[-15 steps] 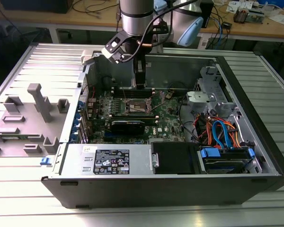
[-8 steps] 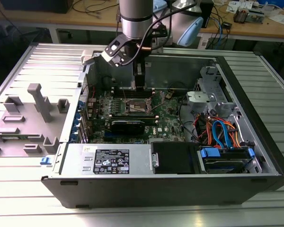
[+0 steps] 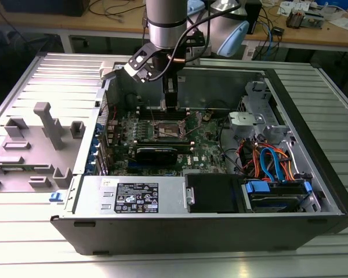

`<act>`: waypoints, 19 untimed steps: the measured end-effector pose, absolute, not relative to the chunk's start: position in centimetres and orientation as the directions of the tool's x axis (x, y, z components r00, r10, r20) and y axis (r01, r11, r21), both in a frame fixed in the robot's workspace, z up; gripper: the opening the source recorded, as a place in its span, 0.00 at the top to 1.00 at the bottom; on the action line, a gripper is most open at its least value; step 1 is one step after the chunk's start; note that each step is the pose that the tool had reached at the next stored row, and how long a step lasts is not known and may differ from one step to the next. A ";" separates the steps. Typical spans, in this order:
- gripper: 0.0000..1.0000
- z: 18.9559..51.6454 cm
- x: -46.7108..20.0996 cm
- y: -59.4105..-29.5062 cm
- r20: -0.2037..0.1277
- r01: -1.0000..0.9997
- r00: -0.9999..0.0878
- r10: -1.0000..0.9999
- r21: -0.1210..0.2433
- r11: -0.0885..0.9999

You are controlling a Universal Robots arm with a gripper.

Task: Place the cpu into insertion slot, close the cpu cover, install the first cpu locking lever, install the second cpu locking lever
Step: 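Place the cpu into insertion slot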

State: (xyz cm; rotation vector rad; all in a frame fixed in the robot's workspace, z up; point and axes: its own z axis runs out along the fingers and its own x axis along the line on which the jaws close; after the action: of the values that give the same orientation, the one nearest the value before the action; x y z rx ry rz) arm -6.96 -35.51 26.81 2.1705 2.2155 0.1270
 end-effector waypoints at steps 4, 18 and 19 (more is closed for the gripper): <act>0.46 26.9 -7.0 -35.5 0.032 0.996 -0.022 0.999 0.085 0.019; 0.46 27.3 -7.0 -36.9 0.005 0.996 -0.022 1.000 0.084 0.021; 0.46 27.2 -7.0 -36.9 0.005 0.996 -0.024 1.000 0.084 0.023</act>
State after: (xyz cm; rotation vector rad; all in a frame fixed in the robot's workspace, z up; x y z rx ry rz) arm -7.03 -36.88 27.17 2.1554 2.2067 0.0984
